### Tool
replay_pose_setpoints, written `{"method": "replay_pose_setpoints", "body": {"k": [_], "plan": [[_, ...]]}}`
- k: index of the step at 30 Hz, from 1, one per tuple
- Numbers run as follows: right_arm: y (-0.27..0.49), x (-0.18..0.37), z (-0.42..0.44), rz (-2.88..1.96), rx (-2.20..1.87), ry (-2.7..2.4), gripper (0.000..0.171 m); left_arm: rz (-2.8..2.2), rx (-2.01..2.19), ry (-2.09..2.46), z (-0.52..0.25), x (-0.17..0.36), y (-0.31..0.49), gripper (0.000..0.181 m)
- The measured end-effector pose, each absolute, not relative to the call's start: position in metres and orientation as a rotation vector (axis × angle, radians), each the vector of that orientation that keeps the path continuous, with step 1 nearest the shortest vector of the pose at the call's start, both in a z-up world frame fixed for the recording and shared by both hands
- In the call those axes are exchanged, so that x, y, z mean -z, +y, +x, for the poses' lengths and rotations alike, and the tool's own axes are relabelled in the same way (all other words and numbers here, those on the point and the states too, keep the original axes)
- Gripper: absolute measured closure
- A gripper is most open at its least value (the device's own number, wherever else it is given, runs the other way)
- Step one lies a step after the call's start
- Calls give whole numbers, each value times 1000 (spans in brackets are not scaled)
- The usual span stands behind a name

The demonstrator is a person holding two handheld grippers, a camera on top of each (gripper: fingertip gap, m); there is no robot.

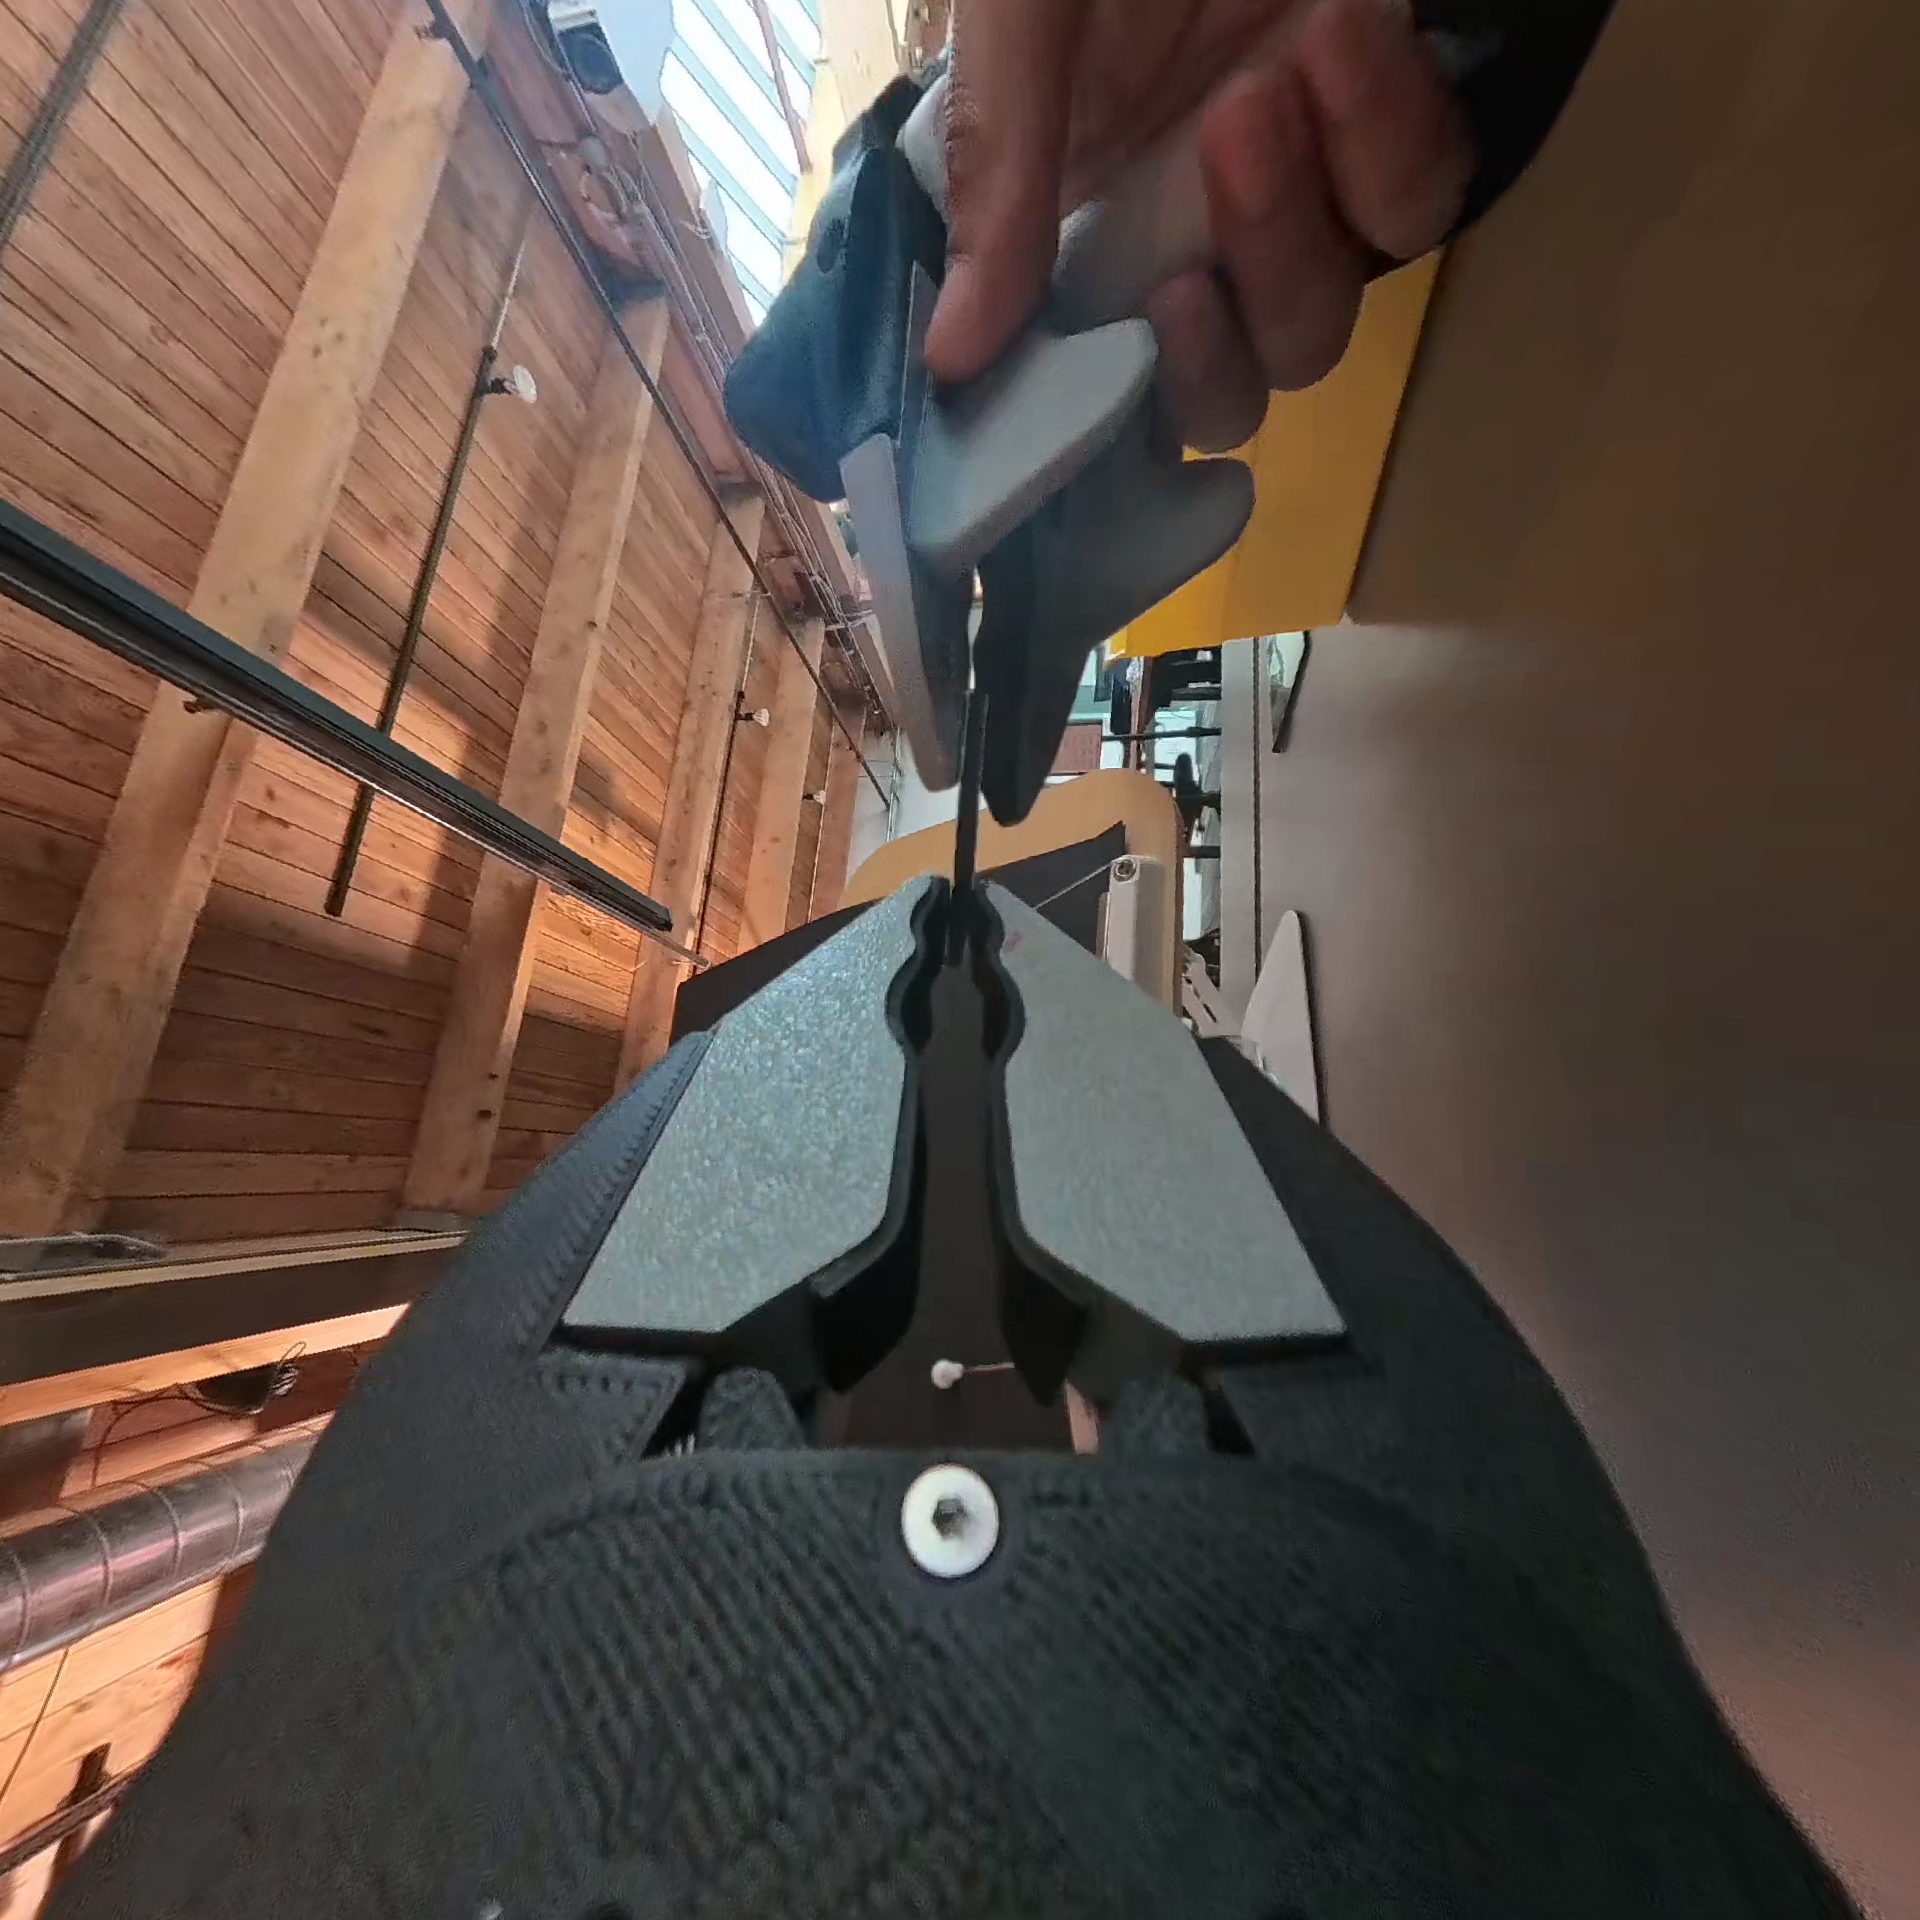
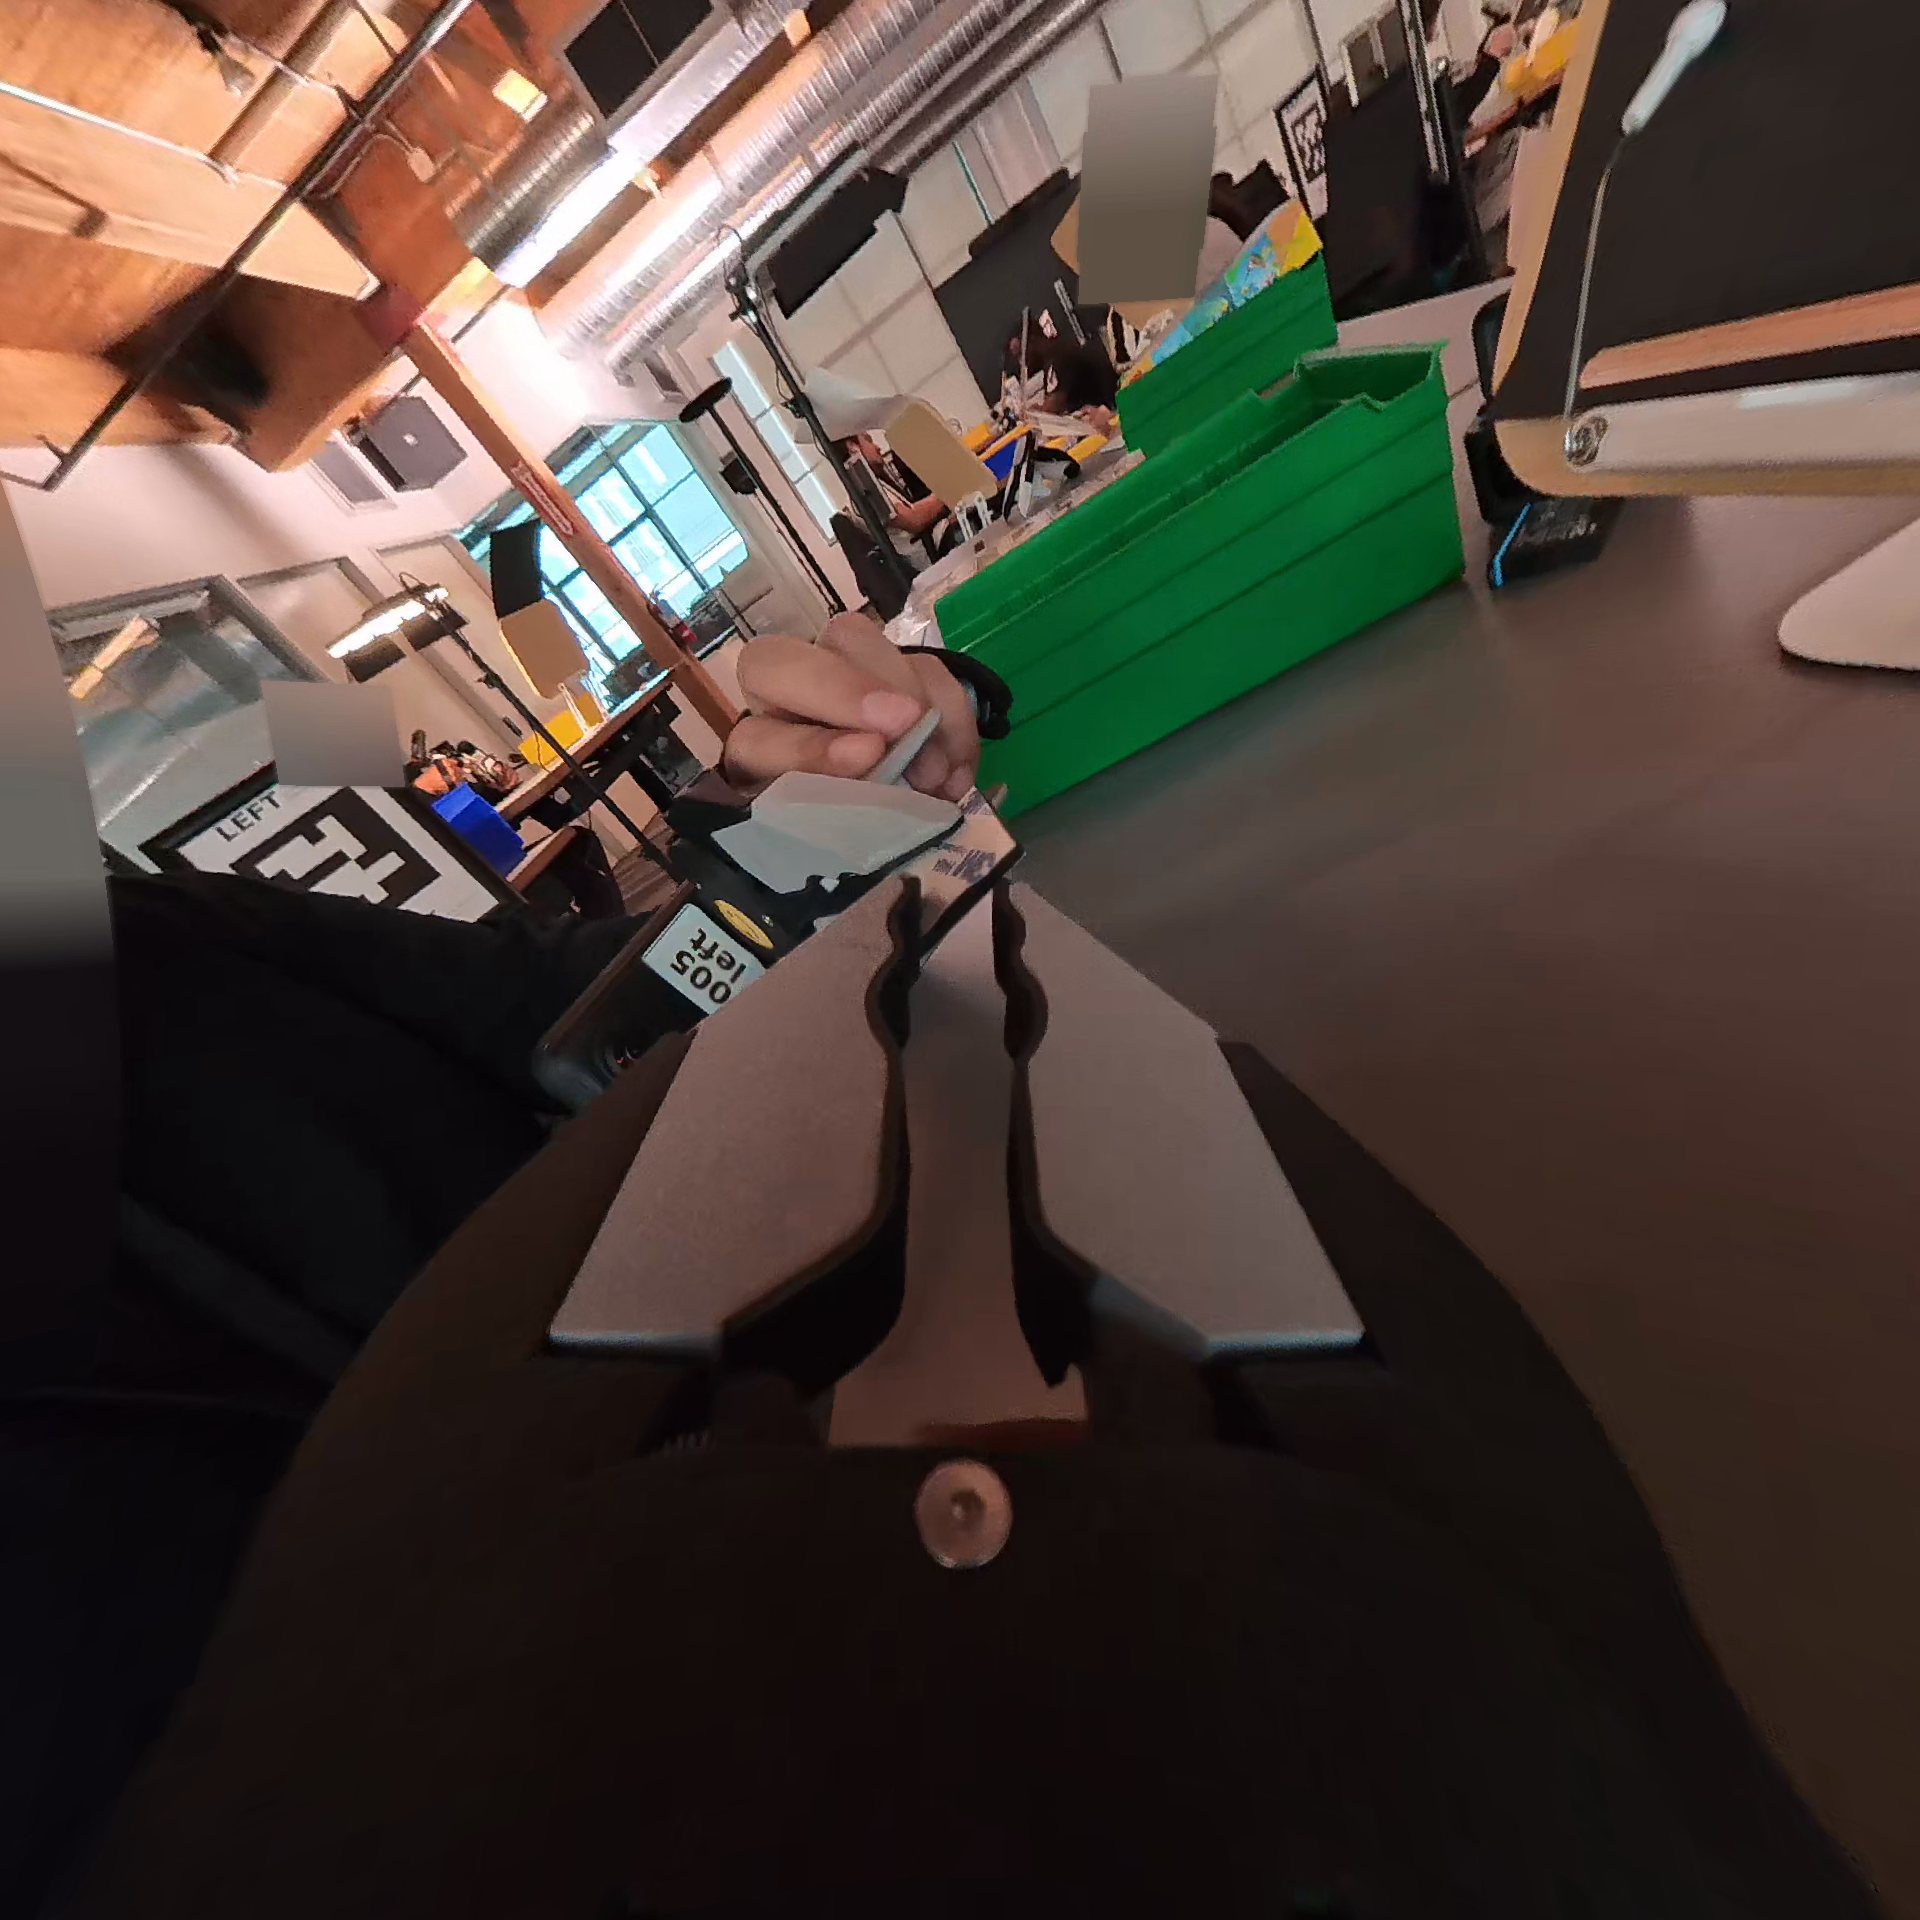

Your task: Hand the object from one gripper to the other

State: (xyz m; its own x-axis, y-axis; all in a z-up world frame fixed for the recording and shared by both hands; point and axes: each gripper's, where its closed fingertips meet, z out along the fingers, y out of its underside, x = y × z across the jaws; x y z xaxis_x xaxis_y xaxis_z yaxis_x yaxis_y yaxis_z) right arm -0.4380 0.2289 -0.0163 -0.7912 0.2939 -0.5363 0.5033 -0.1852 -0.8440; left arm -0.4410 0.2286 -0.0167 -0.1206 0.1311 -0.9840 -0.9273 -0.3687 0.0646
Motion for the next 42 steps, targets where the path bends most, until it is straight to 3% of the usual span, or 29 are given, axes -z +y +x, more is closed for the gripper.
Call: {"method": "replay_pose_setpoints", "body": {"k": [8, 10, 13, 20, 23, 25, 30, 33, 36, 42], "plan": [[230, 19, -442, 975, 2101, 1892, 164, -1346, -1604, 915, -447, 21, 231, 176], [239, 14, -450, 1040, 2187, 2017, 170, -1425, -1447, 772, -450, 23, 232, 163], [262, 7, -462, 1205, 2281, 2317, 170, -1500, -1158, 542, -455, 19, 230, 167], [352, -77, -433, 1796, 2501, 2445, 171, -1673, -1122, 369, -493, 42, 228, 173], [455, -96, -421, 2479, 2206, 2457, 171, -1723, -1078, 365, -493, 52, 232, 178], [527, -75, -422, 2819, 1725, 2518, 171, -1744, -1031, 350, -490, 55, 234, 181], [611, 15, -437, 2920, 1024, 2383, 167, -1780, -990, 328, -488, 57, 235, 181], [607, 17, -442, 2912, 1087, 2343, 144, -1786, -966, 308, -490, 57, 234, 181], [596, -13, -443, 2980, 1147, 2417, 142, -1809, -948, 291, -493, 62, 234, 181], [455, -75, -462, 2428, 1849, 2564, 116, -1871, -835, 231, -495, 70, 234, 181]]}}
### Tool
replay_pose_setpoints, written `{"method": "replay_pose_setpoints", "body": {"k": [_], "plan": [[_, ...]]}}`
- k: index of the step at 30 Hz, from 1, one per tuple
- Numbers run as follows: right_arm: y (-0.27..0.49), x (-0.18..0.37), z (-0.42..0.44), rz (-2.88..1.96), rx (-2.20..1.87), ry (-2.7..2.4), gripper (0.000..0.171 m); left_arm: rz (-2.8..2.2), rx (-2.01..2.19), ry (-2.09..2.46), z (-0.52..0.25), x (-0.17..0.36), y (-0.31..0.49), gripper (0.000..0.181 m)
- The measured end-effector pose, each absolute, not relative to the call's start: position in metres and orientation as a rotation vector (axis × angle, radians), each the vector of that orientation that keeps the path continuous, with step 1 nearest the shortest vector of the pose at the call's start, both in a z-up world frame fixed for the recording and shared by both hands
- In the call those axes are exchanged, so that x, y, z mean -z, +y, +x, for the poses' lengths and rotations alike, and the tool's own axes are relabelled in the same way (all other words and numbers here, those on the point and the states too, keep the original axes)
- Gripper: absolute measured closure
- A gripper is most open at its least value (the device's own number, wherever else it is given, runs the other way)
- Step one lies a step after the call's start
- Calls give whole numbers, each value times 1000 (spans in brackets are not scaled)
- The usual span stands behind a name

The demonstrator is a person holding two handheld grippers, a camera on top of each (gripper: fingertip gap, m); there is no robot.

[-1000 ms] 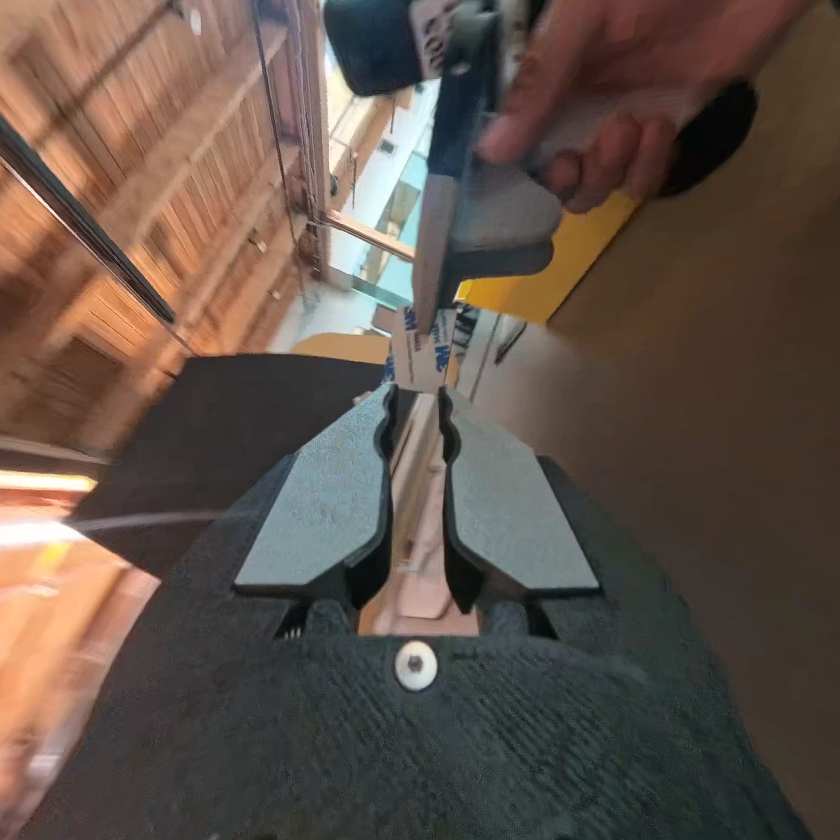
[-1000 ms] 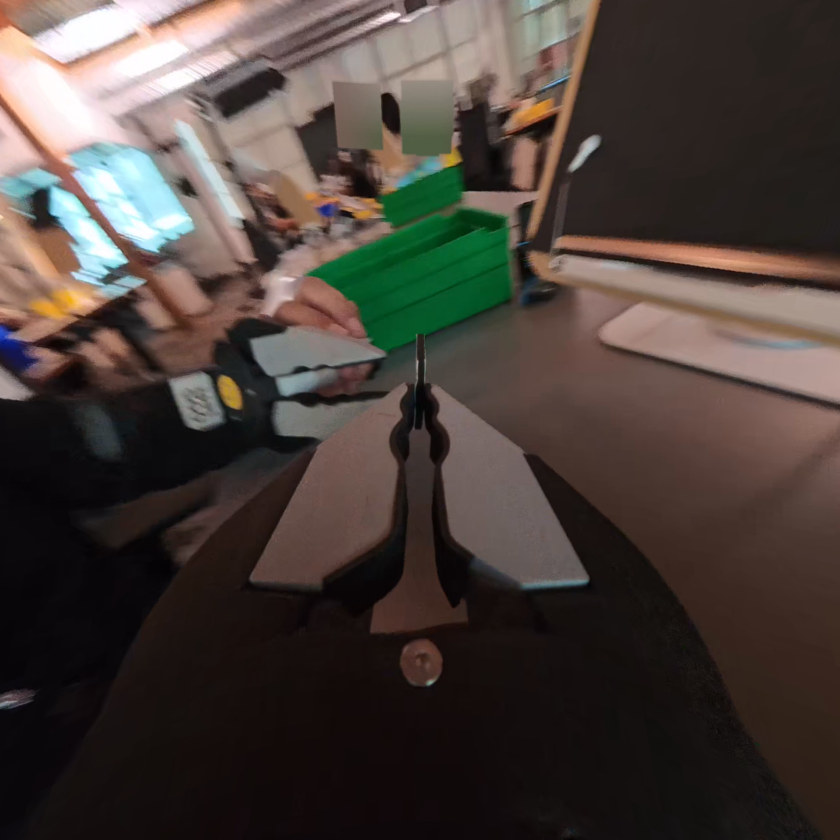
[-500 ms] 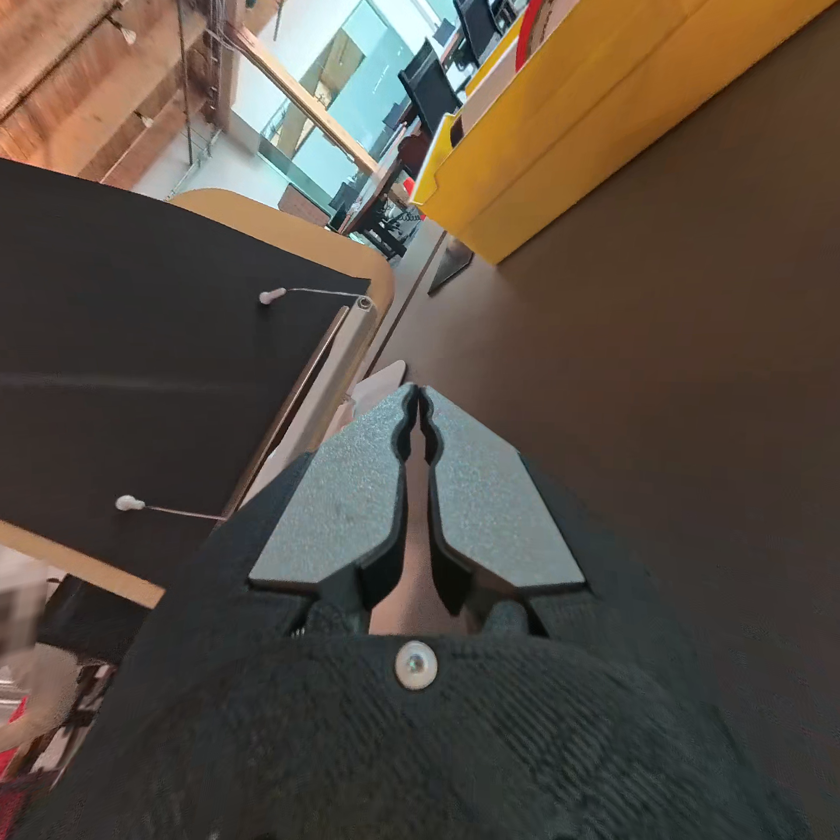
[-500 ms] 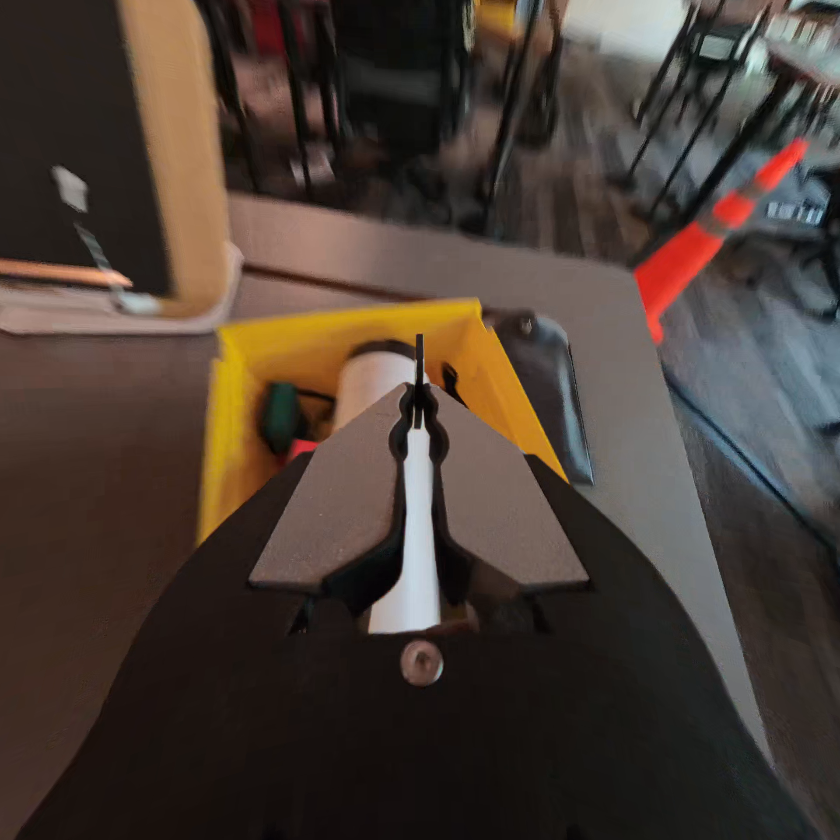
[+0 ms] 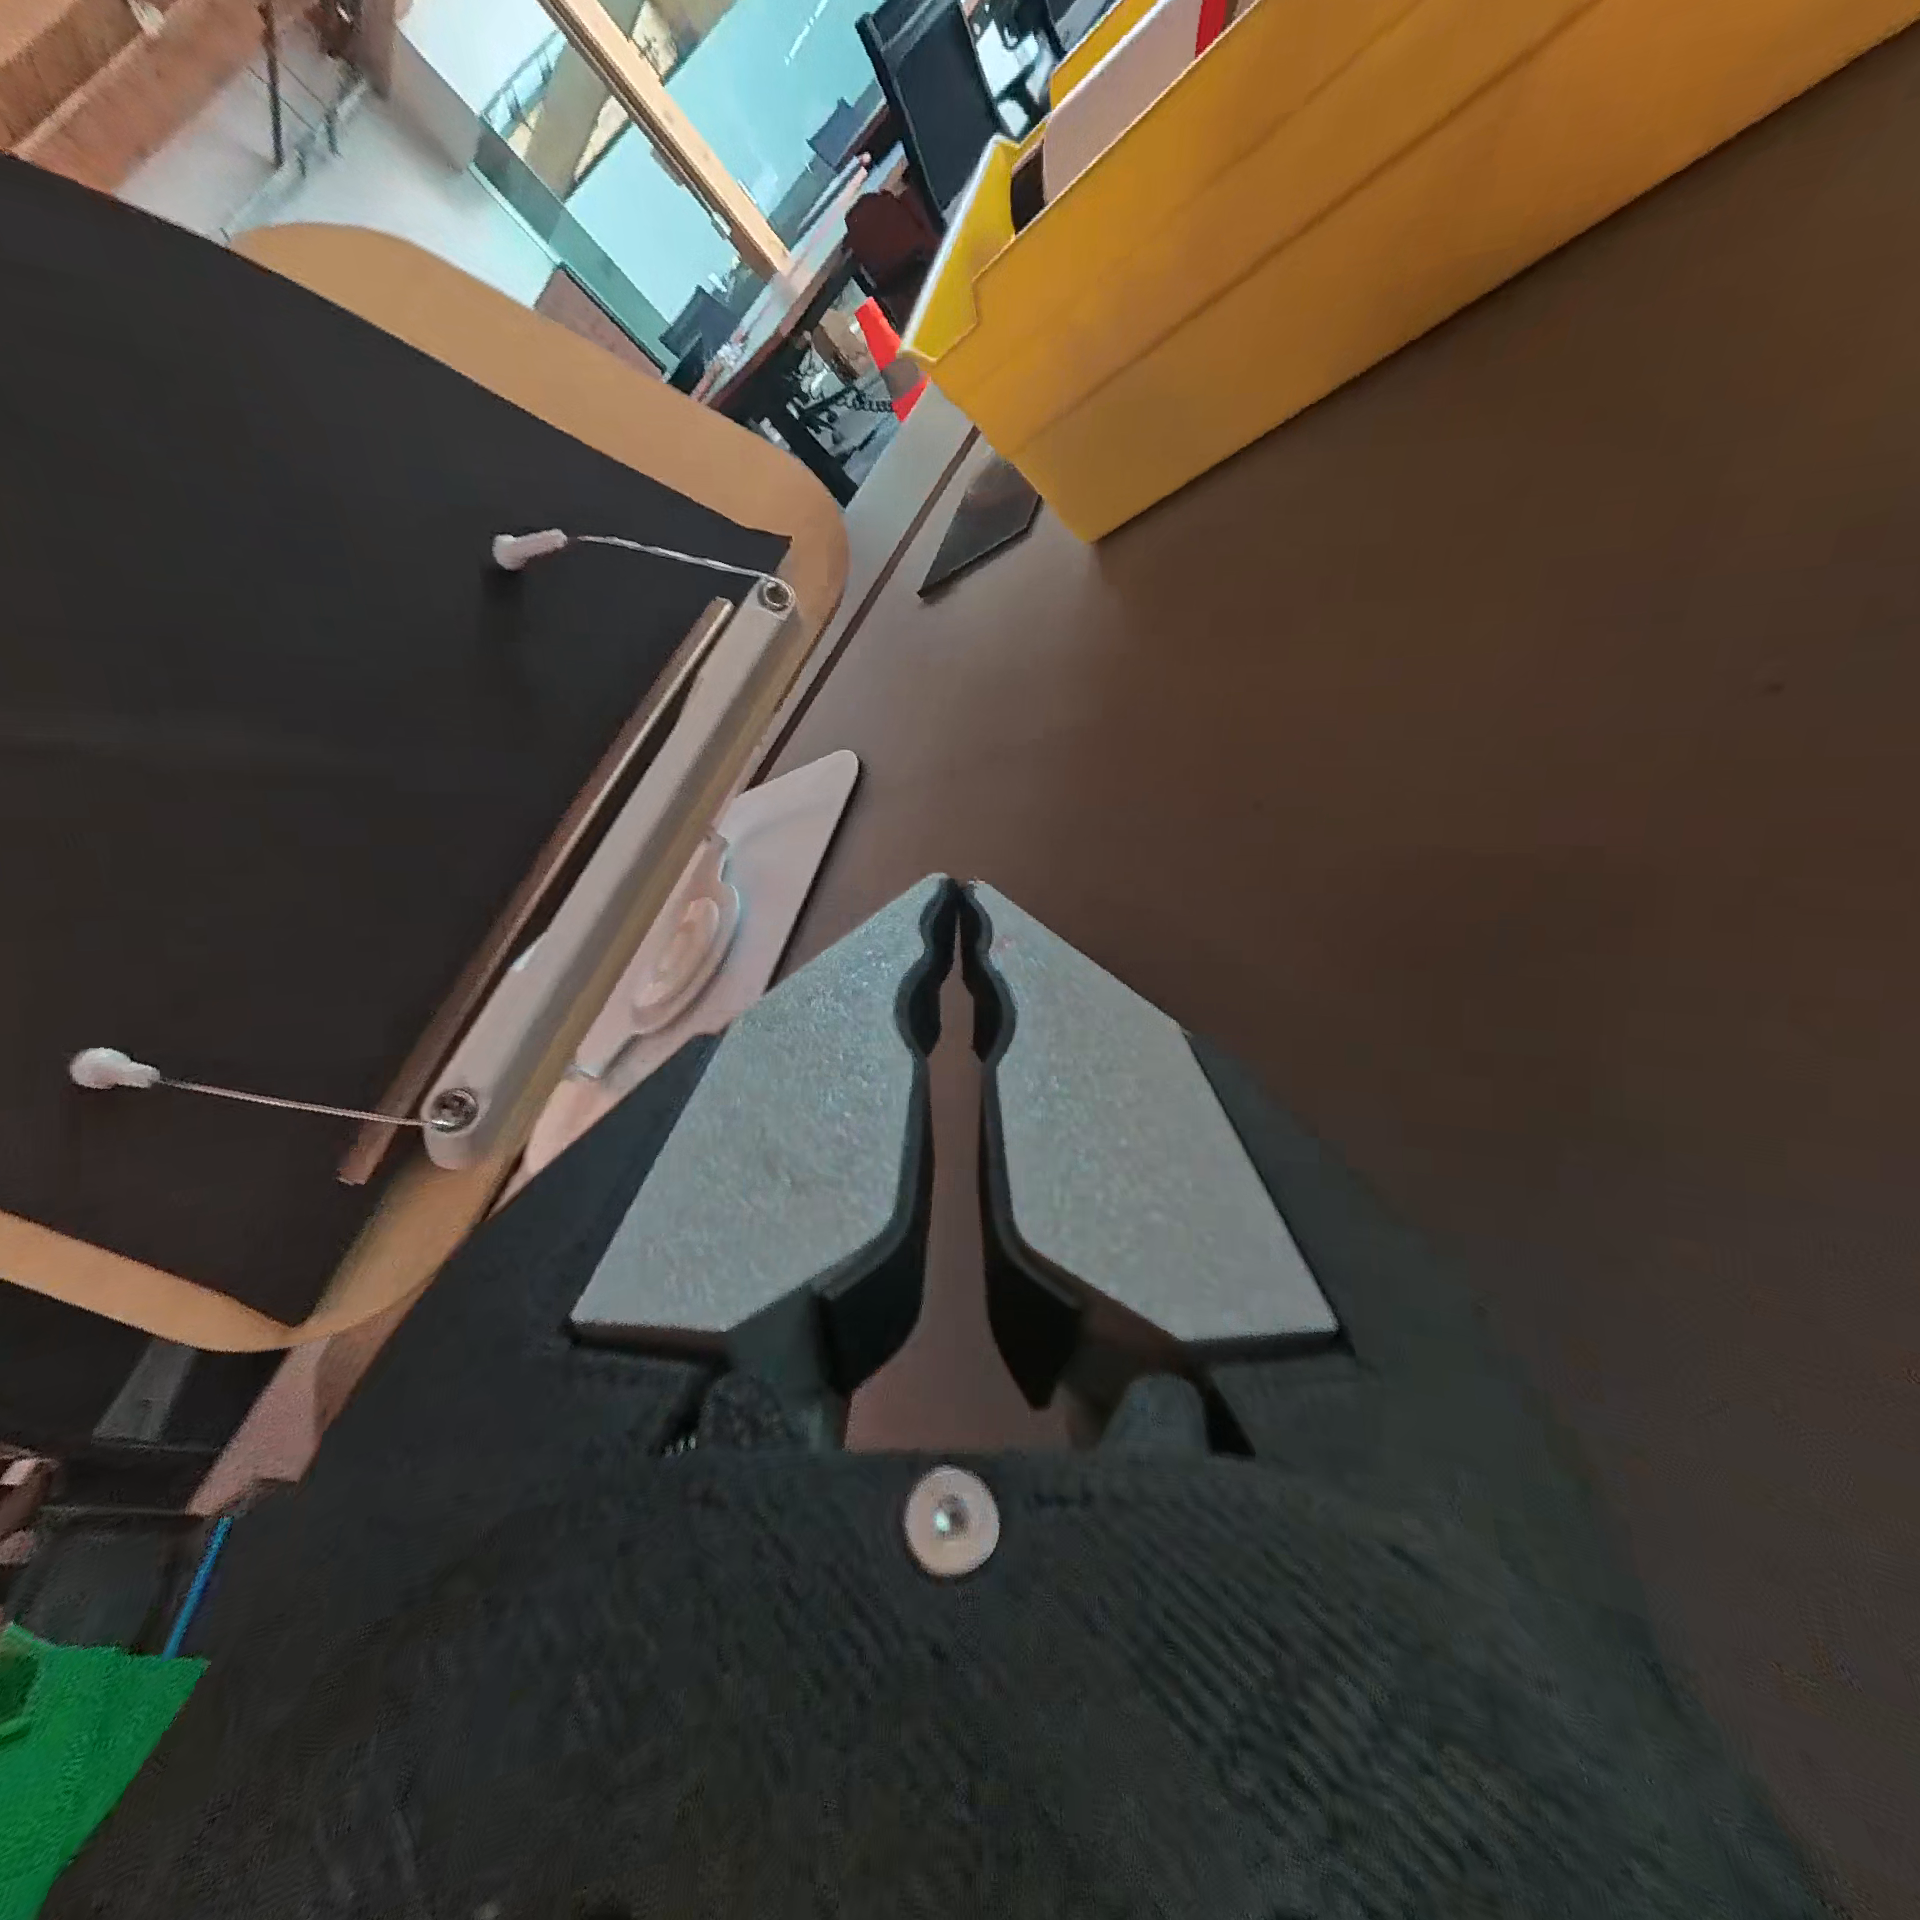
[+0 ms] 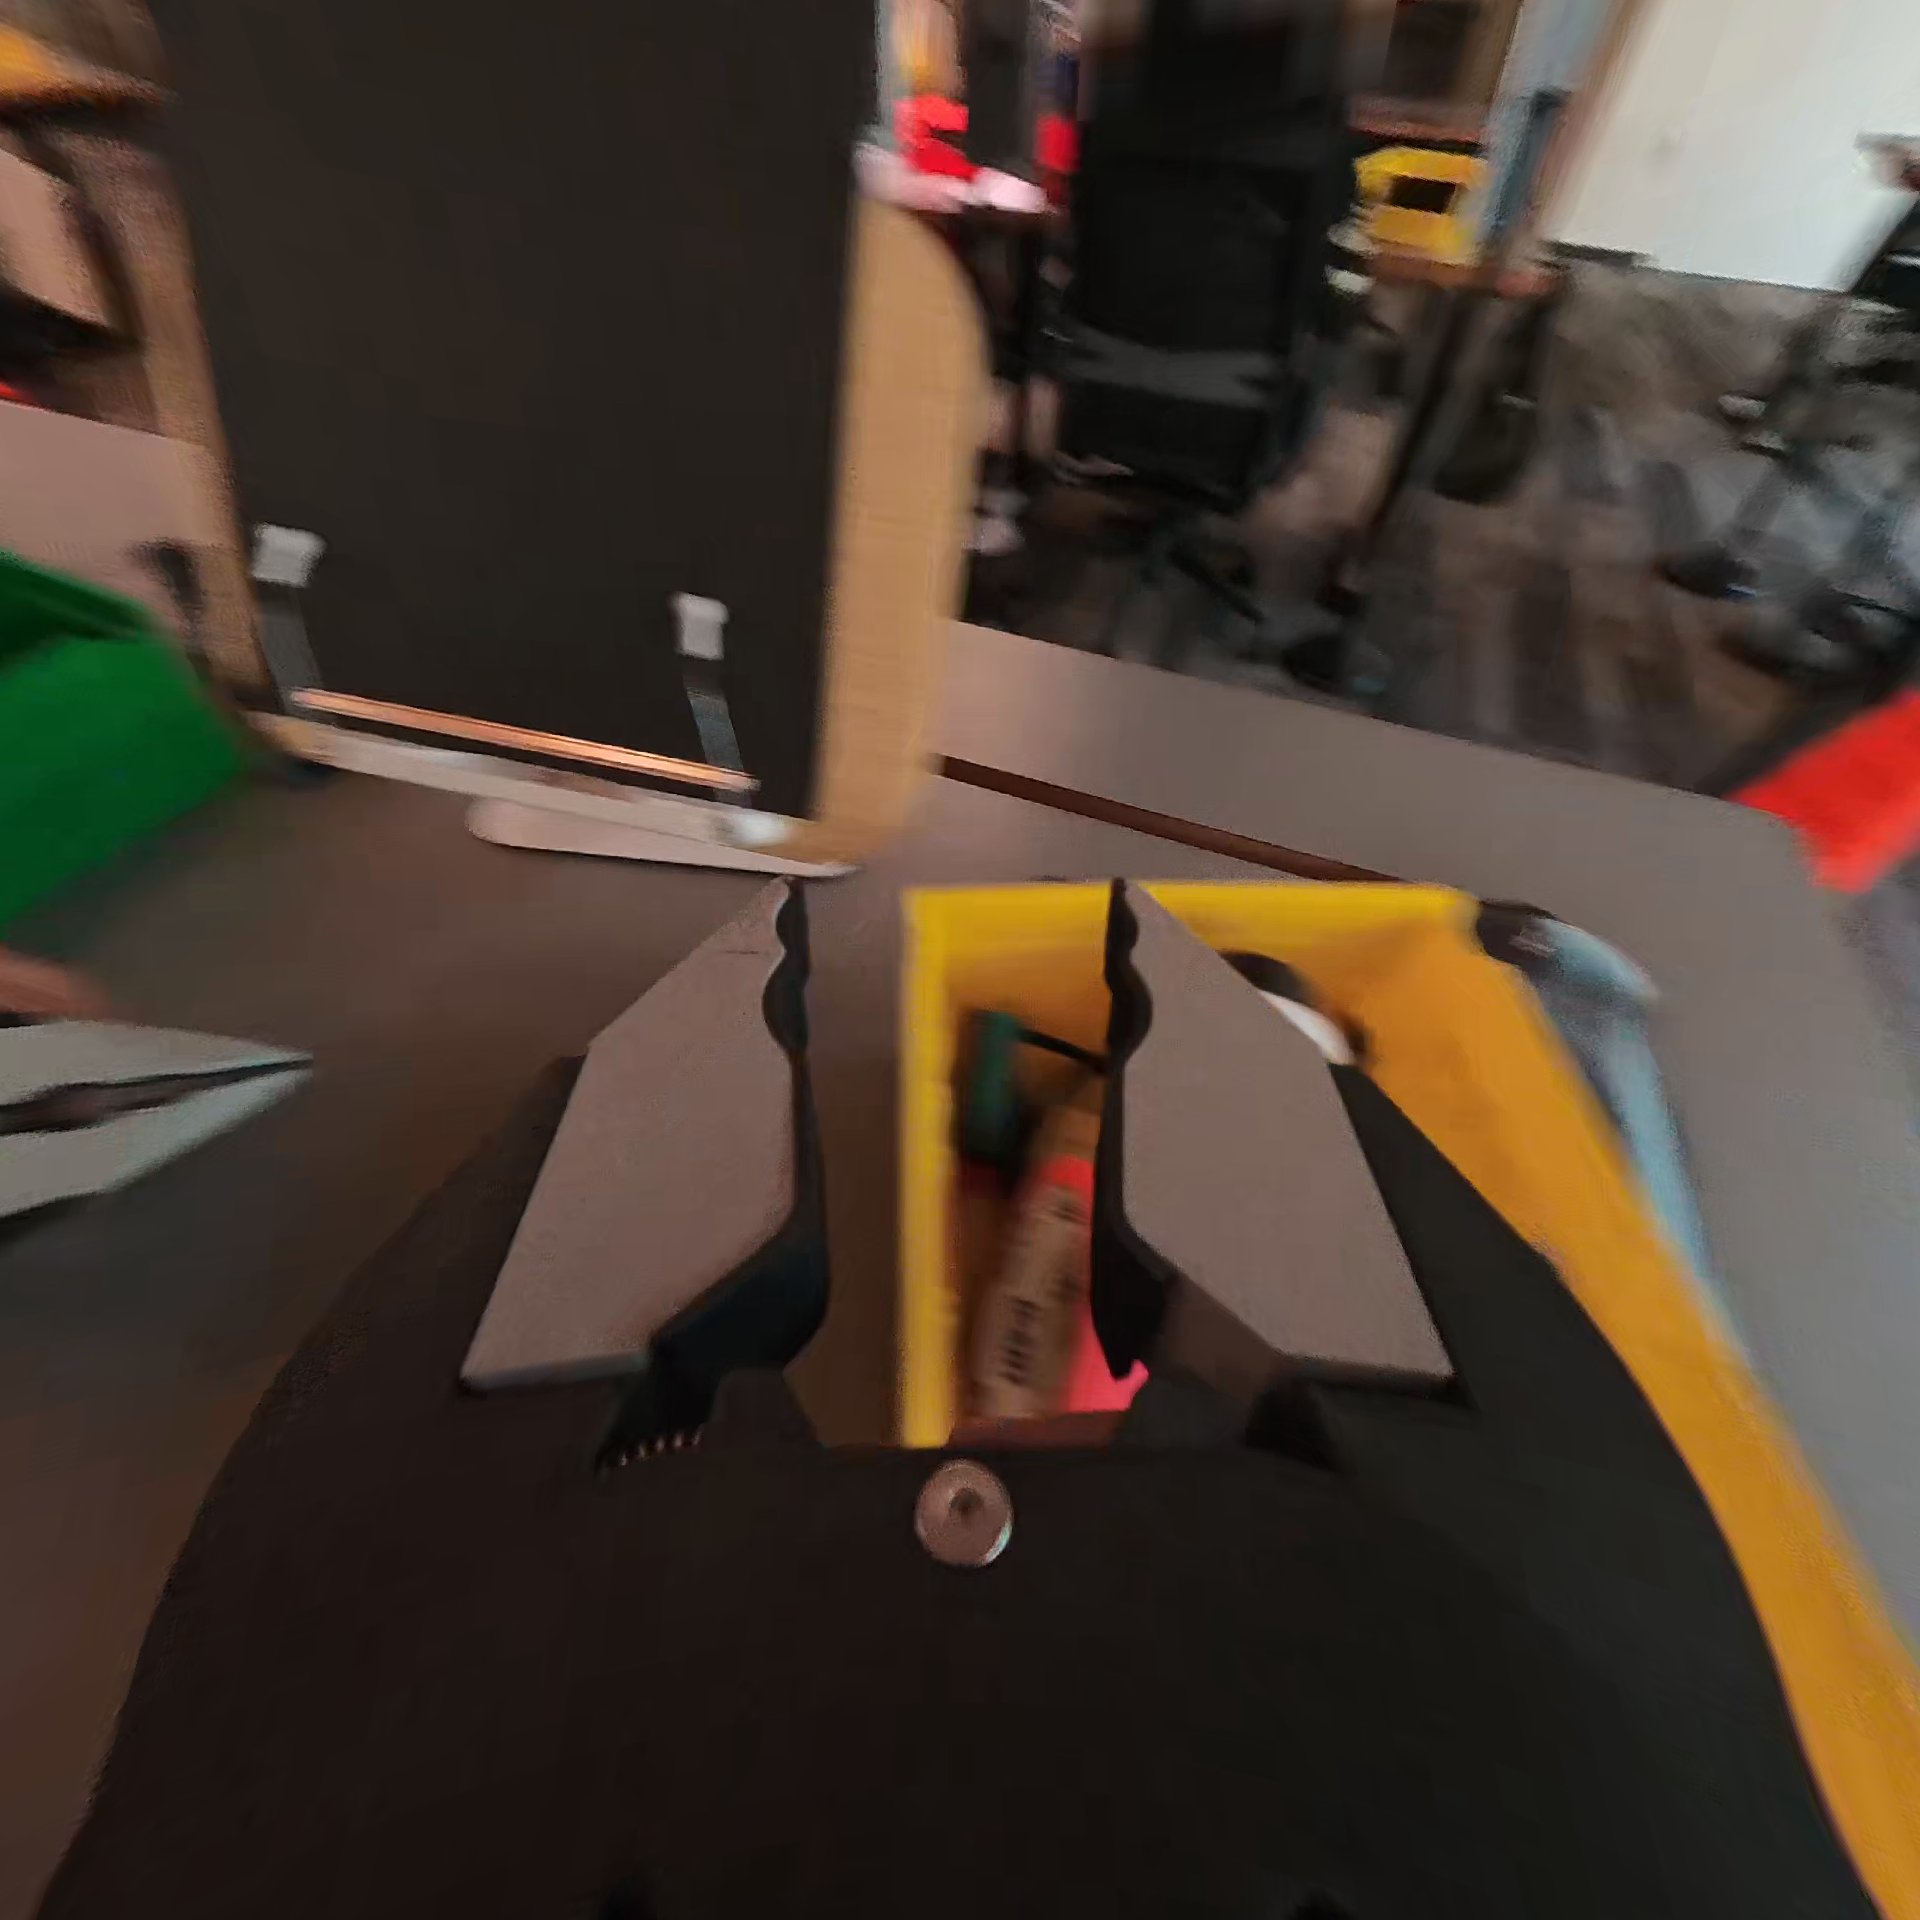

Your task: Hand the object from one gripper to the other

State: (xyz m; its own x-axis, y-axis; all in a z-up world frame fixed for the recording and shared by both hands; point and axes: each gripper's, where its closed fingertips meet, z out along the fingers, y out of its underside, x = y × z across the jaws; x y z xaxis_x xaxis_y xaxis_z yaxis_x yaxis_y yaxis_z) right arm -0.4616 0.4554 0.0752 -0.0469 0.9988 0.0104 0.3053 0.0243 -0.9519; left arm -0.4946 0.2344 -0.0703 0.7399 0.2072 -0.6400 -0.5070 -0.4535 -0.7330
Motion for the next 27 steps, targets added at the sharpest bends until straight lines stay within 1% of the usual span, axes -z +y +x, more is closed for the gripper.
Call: {"method": "replay_pose_setpoints", "body": {"k": [3, 5, 8, 11, 12, 16, 20, 24, 27], "plan": [[360, -52, -477, -1337, -1380, -1670, 110, -1918, -770, 221, -495, 76, 234, 181], [316, -18, -491, -1310, -1473, -1767, 116, -1959, -660, 223, -489, 79, 234, 181], [301, 48, -521, -1304, -1275, -1853, 116, -1963, -432, 175, -477, 73, 234, 181], [301, 90, -536, -1287, -1183, -1875, 120, -1932, -341, 132, -476, 62, 231, 181], [299, 99, -536, -1285, -1162, -1912, 117, -1938, -322, 123, -476, 62, 230, 181], [312, 109, -535, -1239, -991, -1950, 113, -1919, -295, 117, -468, 49, 228, 181], [314, 110, -531, -1271, -1027, -1958, 112, -1876, -284, 75, -449, 22, 212, 181], [312, 112, -530, -1277, -1038, -1976, 113, -1817, -335, -27, -447, -29, 163, 181], [310, 115, -529, -1264, -1005, -2000, 113, -1813, -489, -197, -492, -64, 102, 181]]}}
